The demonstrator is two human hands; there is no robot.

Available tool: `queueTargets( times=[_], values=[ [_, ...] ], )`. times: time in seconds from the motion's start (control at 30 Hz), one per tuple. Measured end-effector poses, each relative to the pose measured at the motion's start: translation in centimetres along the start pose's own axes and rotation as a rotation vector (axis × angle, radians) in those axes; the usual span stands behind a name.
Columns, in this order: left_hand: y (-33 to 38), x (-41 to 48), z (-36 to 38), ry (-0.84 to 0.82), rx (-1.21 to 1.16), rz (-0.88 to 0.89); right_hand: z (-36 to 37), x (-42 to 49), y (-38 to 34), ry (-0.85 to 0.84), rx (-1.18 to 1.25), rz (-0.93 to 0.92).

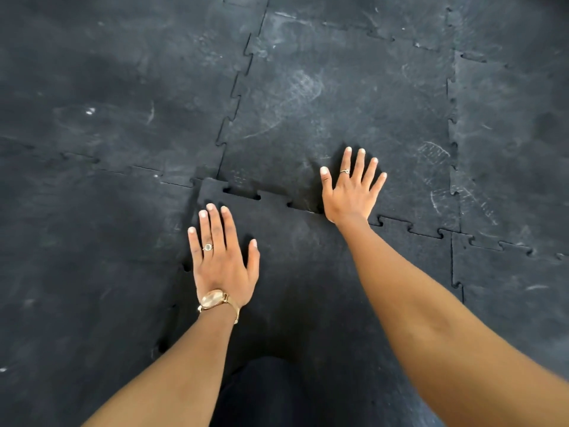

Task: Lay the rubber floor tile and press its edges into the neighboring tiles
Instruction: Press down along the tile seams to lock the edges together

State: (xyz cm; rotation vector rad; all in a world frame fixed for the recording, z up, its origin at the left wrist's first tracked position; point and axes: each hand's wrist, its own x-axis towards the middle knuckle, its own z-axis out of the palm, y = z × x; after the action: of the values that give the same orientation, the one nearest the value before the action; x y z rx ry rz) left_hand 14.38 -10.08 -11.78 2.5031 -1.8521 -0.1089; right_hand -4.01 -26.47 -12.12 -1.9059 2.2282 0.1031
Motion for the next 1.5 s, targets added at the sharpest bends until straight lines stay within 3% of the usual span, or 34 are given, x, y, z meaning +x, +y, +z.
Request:
queueTargets(
  times=[0.07, 0.13, 0.23, 0.3, 0.4, 0.93, 1.07, 1.2, 1.27, 1.37, 1.5],
  values=[
    [0.1, 0.0, 0.0, -0.012, -0.020, -0.007, -1.0, 0.0, -1.8, -0.045, 0.107, 0.117],
    [0.0, 0.2, 0.0, -0.015, -0.030, -0.011, -2.3, -0.2, -5.5, 0.024, 0.309, 0.170],
    [-0.2, 0.2, 0.1, -0.020, -0.042, -0.014, -2.3, -1.3, -10.8, 0.277, 0.276, -0.061],
    [-0.1, 0.3, 0.2, -0.026, -0.039, -0.008, -0.2, -1.8, -12.0, 0.216, 0.126, -0.174],
    [0.0, 0.3, 0.3, -0.005, -0.039, -0.001, 2.2, -0.8, -11.9, 0.064, 0.073, -0.137],
    [-0.2, 0.3, -0.1, -0.012, -0.083, 0.008, 1.5, -1.0, -12.1, 0.053, 0.043, -0.101],
    [-2.7, 7.5, -3.3, 0.241, -0.190, 0.004, 2.1, -0.9, -12.0, 0.086, 0.047, -0.117],
    [-4.4, 16.7, -6.7, 0.387, -0.354, 0.143, 2.3, -0.7, -11.8, 0.089, 0.045, -0.123],
    [-3.5, 18.7, -5.6, 0.325, -0.330, 0.060, 2.3, -0.4, -12.0, 0.107, 0.037, -0.125],
    [-3.1, 17.8, -0.7, 0.125, -0.080, -0.045, 2.7, -0.8, -11.6, 0.122, 0.041, -0.117],
    [-3.5, 18.0, 0.8, 0.004, -0.042, -0.095, 2.4, -0.8, -11.9, 0.128, 0.062, -0.116]
  ],
)
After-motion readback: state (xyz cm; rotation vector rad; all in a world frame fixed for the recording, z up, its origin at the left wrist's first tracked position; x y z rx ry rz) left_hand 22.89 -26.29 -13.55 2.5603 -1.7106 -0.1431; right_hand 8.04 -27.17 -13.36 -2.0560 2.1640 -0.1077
